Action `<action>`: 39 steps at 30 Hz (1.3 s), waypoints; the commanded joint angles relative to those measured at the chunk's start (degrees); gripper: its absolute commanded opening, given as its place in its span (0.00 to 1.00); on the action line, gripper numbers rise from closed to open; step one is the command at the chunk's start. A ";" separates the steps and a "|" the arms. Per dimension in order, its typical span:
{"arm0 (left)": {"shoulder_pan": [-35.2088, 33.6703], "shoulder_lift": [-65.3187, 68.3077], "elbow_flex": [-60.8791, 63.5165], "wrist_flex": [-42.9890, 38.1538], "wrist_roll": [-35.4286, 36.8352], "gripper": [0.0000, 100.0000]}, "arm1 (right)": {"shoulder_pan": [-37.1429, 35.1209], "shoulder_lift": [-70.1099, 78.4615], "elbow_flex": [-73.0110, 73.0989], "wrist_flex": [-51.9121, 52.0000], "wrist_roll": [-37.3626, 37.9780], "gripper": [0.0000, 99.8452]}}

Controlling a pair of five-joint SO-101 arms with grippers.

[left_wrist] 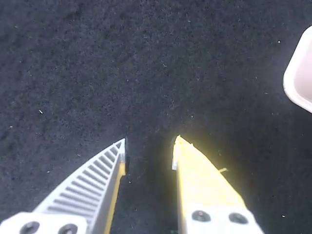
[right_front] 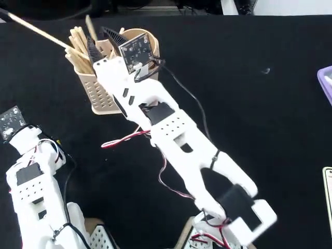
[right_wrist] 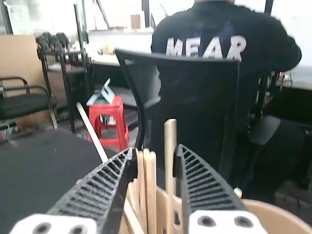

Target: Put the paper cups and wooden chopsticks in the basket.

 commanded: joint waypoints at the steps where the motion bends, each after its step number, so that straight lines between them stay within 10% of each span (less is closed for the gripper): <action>1: 0.31 -1.14 -0.75 -0.97 -0.09 0.17 | -0.62 -7.43 -0.31 -0.44 -0.35 0.10; 12: 0.31 -1.14 -0.75 -0.88 -0.09 0.17 | -0.79 -28.44 2.59 24.79 -0.44 0.01; 23: -6.02 -0.70 -7.34 0.09 -0.97 0.17 | -2.46 -51.12 22.90 52.40 -0.35 0.16; 39: -10.15 51.96 -64.48 19.60 -41.76 0.23 | 0.97 -56.84 53.85 46.07 -0.35 0.16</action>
